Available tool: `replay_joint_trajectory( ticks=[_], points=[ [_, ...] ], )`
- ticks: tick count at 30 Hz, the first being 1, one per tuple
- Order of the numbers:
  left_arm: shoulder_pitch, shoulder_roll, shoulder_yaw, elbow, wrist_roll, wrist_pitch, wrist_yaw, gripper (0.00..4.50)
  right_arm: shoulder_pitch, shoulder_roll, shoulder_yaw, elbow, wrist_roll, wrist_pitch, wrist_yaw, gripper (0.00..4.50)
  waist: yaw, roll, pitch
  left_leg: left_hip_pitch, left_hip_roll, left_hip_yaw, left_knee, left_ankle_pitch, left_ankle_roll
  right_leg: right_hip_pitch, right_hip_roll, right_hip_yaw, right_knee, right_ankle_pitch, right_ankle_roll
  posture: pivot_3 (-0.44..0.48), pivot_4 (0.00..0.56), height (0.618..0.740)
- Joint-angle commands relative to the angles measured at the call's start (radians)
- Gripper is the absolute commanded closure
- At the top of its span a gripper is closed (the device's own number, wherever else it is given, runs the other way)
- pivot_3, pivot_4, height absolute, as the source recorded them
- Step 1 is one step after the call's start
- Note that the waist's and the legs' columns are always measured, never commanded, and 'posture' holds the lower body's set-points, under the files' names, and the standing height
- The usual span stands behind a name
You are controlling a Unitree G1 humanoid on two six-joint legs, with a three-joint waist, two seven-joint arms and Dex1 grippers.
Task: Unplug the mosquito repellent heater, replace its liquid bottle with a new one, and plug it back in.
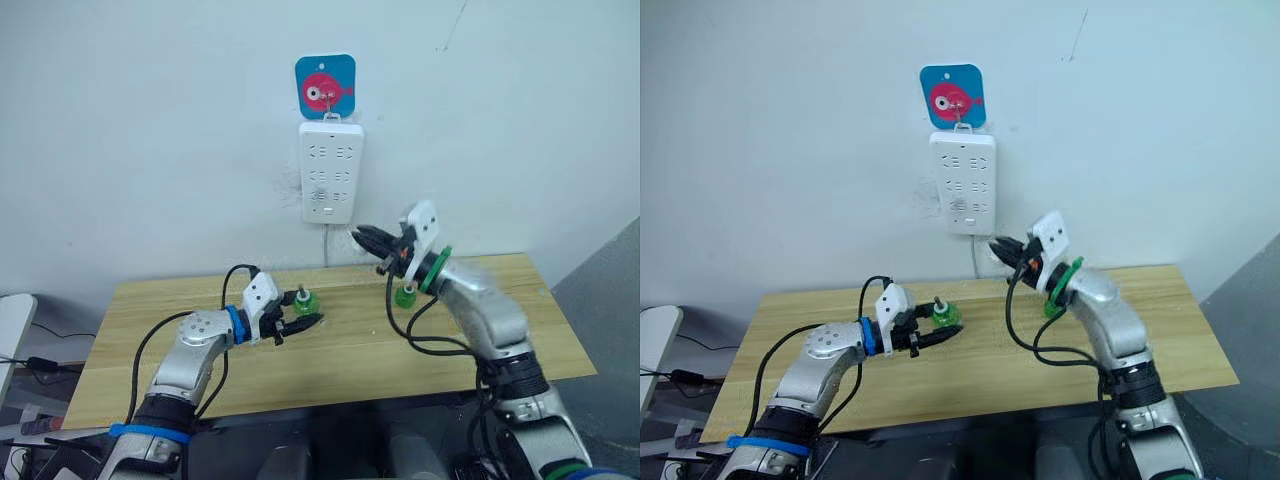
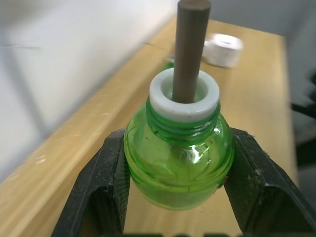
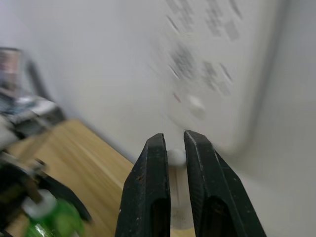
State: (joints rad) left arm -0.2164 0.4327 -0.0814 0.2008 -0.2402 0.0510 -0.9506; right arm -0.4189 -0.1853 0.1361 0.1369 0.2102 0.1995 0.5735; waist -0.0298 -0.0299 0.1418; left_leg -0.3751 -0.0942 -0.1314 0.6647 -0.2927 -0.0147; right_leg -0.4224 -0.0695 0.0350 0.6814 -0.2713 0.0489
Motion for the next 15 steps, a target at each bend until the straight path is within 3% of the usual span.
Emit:
replay_joint_trajectory(
  ticks=[1,10,15],
  points=[
    [0.038,-0.003,0.038,-0.122,-0.023,0.035,0.064,2.25,-0.006,0.044,-0.006,0.167,-0.084,-0.231,-0.079,4.37,-0.001,0.001,0.007,0.0,0.0,0.0,0.0,0.0,0.0,0.0,0.0,0.0,0.0,0.0,0.0,0.071,0.21,0.74],
    [0.149,0.056,0.081,-0.337,-0.061,0.177,0.124,2.25,-0.069,0.093,-0.026,0.646,-0.175,-0.534,-0.176,4.37,0.006,0.007,0.056,0.006,0.001,0.001,-0.002,-0.003,0.005,0.004,0.001,0.002,0.001,0.0,0.0,0.147,0.274,0.74],
    [0.169,0.083,0.099,-0.384,-0.076,0.22,0.126,2.25,-0.113,0.107,-0.05,0.785,-0.183,-0.597,-0.204,4.37,0.006,0.008,0.073,0.006,0.001,0.002,-0.002,-0.002,0.004,0.004,0.001,0.002,0.001,0.0,0.0,0.163,0.284,0.74]
  ],
)
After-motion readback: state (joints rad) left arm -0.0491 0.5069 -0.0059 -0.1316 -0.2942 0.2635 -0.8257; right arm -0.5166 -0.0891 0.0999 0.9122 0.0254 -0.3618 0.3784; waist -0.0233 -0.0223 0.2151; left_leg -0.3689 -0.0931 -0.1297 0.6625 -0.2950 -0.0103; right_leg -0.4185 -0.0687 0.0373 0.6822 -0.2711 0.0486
